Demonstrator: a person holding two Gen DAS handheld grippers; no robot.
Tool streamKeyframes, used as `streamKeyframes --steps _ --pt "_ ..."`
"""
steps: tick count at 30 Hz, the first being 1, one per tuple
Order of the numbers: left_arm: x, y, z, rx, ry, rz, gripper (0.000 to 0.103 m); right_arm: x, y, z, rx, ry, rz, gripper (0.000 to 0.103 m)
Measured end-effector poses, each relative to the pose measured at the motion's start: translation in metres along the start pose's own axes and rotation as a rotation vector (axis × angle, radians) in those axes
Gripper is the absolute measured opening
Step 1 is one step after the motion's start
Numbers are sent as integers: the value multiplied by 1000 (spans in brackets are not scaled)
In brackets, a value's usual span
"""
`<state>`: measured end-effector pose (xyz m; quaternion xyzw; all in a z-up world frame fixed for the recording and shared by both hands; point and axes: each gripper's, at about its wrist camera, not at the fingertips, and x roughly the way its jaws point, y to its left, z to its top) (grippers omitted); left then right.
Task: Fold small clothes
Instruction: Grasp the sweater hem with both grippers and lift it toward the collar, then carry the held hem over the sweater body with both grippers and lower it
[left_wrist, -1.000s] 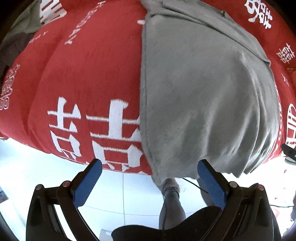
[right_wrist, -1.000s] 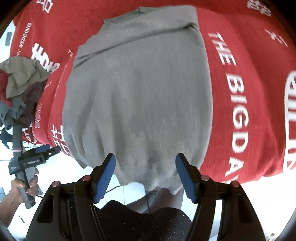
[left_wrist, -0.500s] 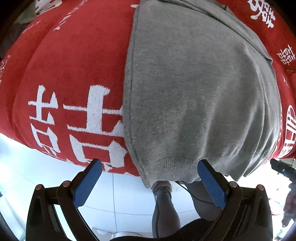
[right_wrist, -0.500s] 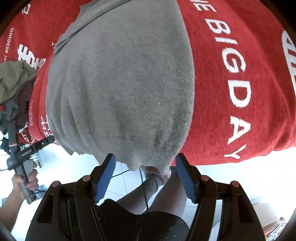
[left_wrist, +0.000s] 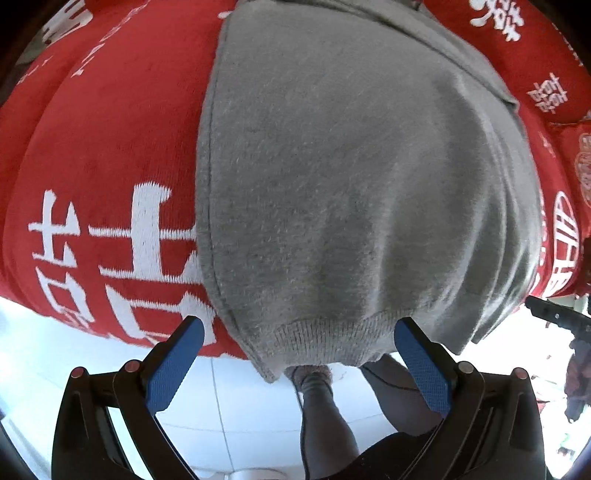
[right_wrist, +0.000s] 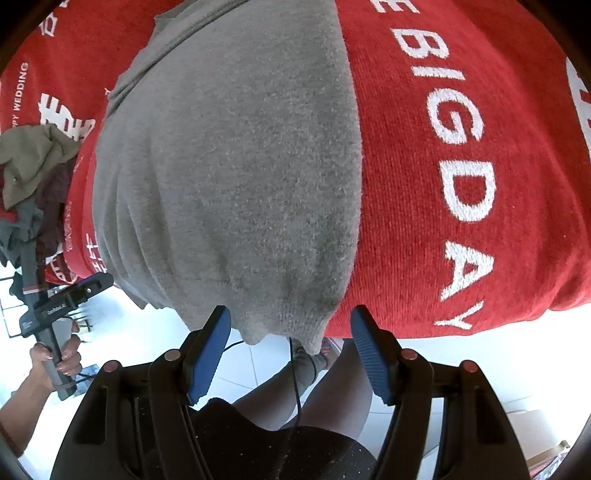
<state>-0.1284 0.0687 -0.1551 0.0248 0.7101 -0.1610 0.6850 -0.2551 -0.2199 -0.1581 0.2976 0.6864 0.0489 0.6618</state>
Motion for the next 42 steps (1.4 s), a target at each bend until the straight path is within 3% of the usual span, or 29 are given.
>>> streamKeyframes --steps 11,22,25,27,31,32,33,34,35,37,38,42 --pt "23 9 -6 15 45 -112 103 13 -14 1 -30 10 114 73" --pt "27 -8 -5 26 12 -257 103 41 -4 1 -63 67 279 73" --pt "23 -17 -1 30 5 -299 103 42 -10 -3 -31 58 325 73" --pt "24 -24 0 55 3 -281 101 43 -18 -3 20 48 365 73" --pt "25 -33 -1 103 25 -201 79 46 -24 -6 104 41 390 68" --pt "24 -32 -2 109 27 -183 62 48 -28 -6 140 48 391 54" --pt "25 -32 -2 113 32 -160 38 51 -31 -7 177 52 381 27" --pt "25 -30 -2 119 41 -139 26 53 -33 -8 203 55 370 13" --pt "25 -25 -1 110 55 -160 19 51 -36 -9 213 49 377 13" --pt "19 -16 0 86 55 -202 16 46 -32 -10 214 33 394 12" --pt "13 -13 1 83 45 -215 16 41 -30 -11 219 24 431 8" --pt "-9 -1 5 38 7 -285 12 19 -22 -12 238 -22 543 8"
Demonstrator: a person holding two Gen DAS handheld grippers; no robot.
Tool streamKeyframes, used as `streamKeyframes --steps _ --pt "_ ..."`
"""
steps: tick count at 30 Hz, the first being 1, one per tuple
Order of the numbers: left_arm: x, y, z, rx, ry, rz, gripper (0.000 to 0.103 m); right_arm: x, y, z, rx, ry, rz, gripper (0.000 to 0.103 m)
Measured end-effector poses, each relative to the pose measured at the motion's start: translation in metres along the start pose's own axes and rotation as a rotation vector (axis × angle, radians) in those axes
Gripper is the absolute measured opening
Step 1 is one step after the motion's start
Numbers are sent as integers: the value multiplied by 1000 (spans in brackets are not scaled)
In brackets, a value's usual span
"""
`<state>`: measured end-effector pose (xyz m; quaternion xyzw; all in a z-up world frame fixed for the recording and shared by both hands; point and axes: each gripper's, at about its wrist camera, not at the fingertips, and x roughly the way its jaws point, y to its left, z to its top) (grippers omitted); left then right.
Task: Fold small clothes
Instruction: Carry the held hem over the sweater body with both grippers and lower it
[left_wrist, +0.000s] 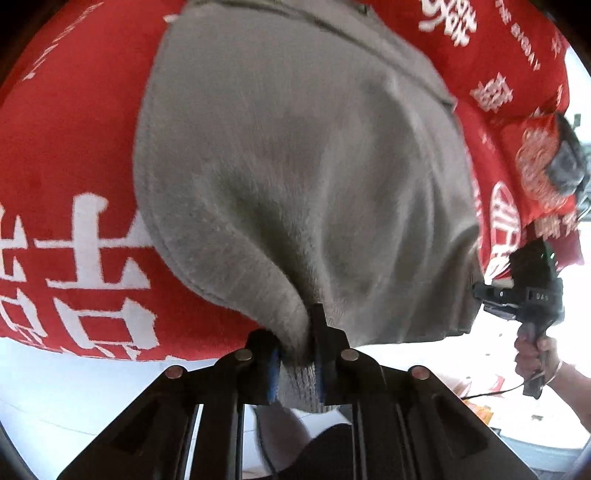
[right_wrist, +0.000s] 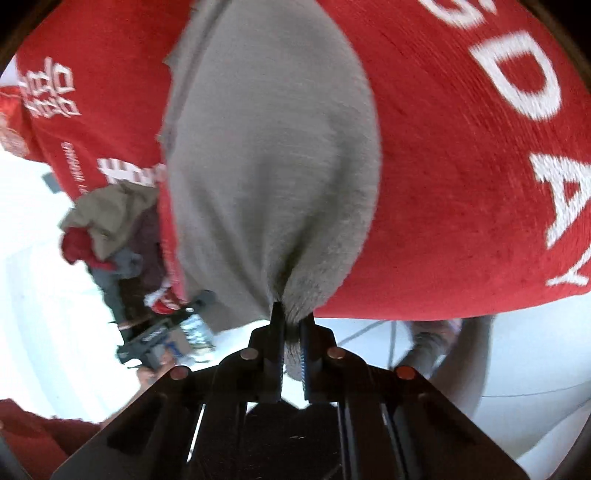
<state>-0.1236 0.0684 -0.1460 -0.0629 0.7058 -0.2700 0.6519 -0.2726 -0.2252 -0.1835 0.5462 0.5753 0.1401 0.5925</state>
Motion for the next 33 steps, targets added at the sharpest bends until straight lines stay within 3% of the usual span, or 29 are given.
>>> streamKeyframes --steps 6,10,13,15,17,19,20,21,24,27,33 --pt "-37 5 12 -17 -84 -59 12 -18 27 5 -8 -80 111 7" --pt "-19 13 20 -46 -41 -32 12 -5 24 13 -19 -38 20 8" --pt "3 8 17 -36 15 12 12 13 5 18 39 49 -35 18" --pt "10 10 13 -43 37 35 13 23 -4 18 52 88 -57 51" --pt "20 15 9 -70 70 58 13 31 -7 18 45 89 -71 57" --pt "26 24 4 -103 96 62 13 36 -9 18 52 90 -66 55" --pt "25 25 3 -112 95 59 13 38 -10 18 63 95 -79 39" --pt "23 24 3 -117 94 60 13 40 -10 17 67 103 -99 7" --pt "8 26 4 -154 53 2 13 33 -3 16 55 113 -56 6" --pt "-22 28 13 -211 -28 -76 13 11 21 23 38 75 85 6" --pt "-81 25 70 -268 -208 -145 13 -28 66 64 7 -57 262 6"
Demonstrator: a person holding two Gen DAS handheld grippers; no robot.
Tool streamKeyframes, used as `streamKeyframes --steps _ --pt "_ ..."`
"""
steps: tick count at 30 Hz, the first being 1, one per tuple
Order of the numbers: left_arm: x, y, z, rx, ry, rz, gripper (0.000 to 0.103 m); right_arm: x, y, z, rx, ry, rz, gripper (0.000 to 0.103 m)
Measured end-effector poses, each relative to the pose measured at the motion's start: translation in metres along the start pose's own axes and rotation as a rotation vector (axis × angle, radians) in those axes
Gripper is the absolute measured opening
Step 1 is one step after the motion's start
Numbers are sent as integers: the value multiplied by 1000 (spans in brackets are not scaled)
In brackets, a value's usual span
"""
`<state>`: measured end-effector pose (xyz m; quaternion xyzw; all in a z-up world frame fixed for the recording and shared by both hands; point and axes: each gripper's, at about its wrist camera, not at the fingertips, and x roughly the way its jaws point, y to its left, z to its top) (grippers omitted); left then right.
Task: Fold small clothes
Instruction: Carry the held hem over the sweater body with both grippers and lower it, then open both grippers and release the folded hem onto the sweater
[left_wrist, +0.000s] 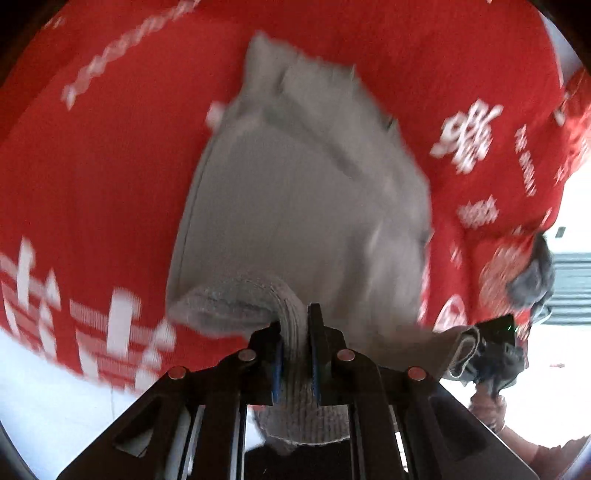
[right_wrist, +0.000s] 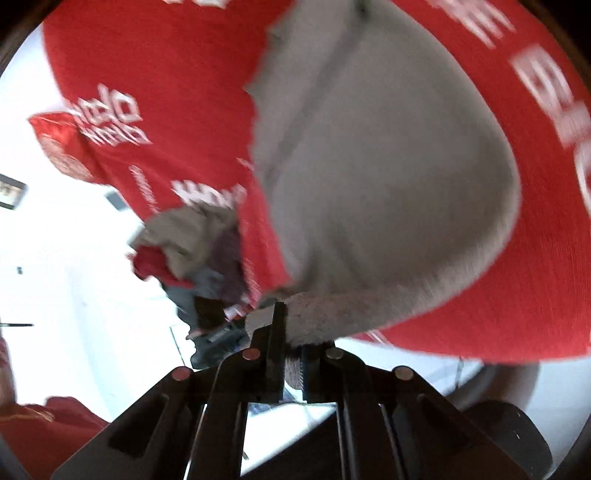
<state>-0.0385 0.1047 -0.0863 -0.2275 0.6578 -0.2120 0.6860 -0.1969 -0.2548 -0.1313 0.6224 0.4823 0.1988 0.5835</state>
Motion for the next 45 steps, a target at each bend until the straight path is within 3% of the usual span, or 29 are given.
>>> streamKeyframes --steps 5,10,14,20,24,26,28,29,30,32,35,39,45 --pt "-10 -30 78 57 -121 -8 13 -14 46 71 -73 -97 90 6" --pt "23 -64 161 77 -200 8 13 -8 85 157 -154 -130 68 6" --pt "66 -56 209 42 -194 67 13 2 67 220 -98 -156 2 6" --pt "122 -33 240 -9 -147 200 13 29 19 276 -15 -149 -177 6" --pt "121 -31 245 -13 -130 223 13 40 5 291 27 -150 -273 8" --pt "109 -40 243 14 -129 238 13 41 6 290 37 -147 -281 11" --pt "95 -48 239 45 -132 256 23 37 14 285 21 -160 -266 34" --pt "89 -54 235 57 -143 261 24 35 19 283 9 -168 -255 60" --pt "82 -57 233 69 -153 266 24 31 25 280 -4 -176 -245 68" --pt "66 -62 228 78 -176 284 25 27 37 275 -38 -172 -238 68" --pt "42 -63 224 74 -252 339 73 23 50 264 -77 -160 -254 64" --pt "32 -61 216 97 -257 374 73 33 65 247 -165 -111 -277 46" --pt "95 -75 209 217 -117 463 73 82 70 257 -300 -22 -486 44"
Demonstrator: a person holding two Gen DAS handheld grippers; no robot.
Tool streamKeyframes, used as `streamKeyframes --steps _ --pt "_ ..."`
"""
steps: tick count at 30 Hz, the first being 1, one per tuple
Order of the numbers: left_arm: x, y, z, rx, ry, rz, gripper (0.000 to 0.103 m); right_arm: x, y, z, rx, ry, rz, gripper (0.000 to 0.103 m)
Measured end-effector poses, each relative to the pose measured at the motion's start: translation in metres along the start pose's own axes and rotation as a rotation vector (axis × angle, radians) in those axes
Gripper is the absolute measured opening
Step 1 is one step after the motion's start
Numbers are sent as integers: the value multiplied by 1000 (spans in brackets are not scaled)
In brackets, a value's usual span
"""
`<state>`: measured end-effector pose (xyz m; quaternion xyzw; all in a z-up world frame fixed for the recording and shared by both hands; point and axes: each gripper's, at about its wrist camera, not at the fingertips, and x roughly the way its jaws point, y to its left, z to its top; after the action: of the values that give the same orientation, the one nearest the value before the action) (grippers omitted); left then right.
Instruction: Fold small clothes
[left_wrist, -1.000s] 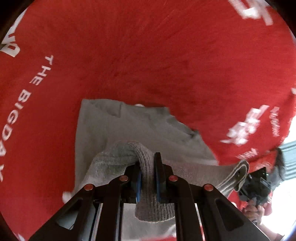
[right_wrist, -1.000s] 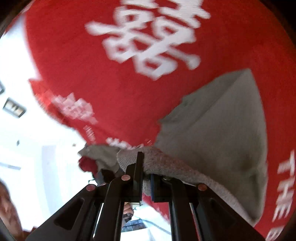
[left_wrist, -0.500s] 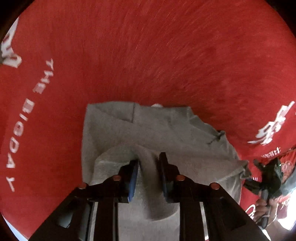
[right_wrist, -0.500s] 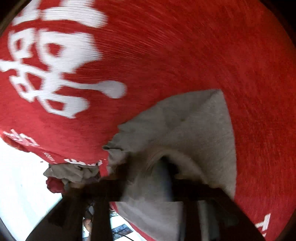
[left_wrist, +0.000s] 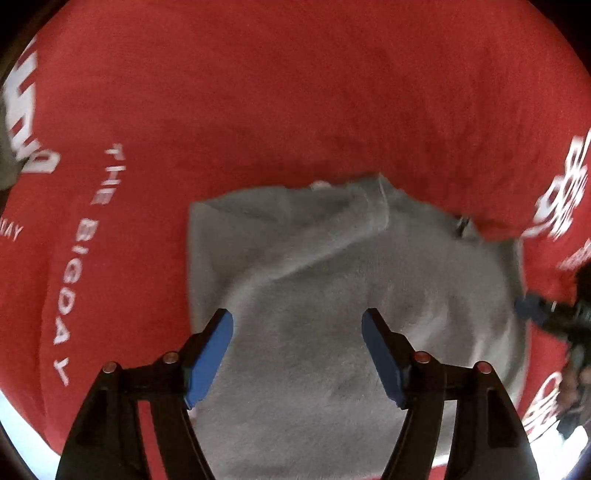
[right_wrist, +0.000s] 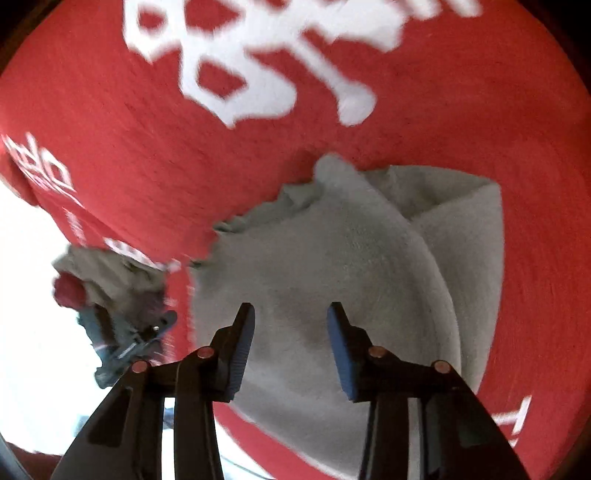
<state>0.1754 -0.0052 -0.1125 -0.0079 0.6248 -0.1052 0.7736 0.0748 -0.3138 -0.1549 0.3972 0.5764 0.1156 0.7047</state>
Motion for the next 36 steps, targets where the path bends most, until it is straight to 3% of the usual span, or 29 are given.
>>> streamKeyframes --steps 3,7,10,13,19,24,28,32,34,36 --pt "28 -4 11 -33 0 73 73 13 -1 17 -40 -36 -110 44" --pt "43 29 38 -187 -30 174 73 10 -17 34 -32 -87 -182 44" --pt "39 56 47 -253 -12 172 73 0 -25 41 -4 -118 -206 45" --pt "16 62 39 -200 -14 175 73 -16 -28 38 21 -135 -186 49" --pt "-27 58 -12 -37 70 31 73 -40 -17 -12 45 -84 -40 51" --pt "-27 54 -59 -9 152 -48 73 -34 -5 -76 48 18 66 53" --pt "-9 63 -72 -18 188 -87 73 -10 -3 -129 122 91 96 55" --pt "-10 64 -81 17 173 -137 72 6 -10 -166 218 72 58 55" --pt "-10 66 -82 38 169 -166 60 7 -19 -178 293 20 50 55" --pt "-11 64 -83 48 172 -184 59 6 -29 -184 364 -31 46 55"
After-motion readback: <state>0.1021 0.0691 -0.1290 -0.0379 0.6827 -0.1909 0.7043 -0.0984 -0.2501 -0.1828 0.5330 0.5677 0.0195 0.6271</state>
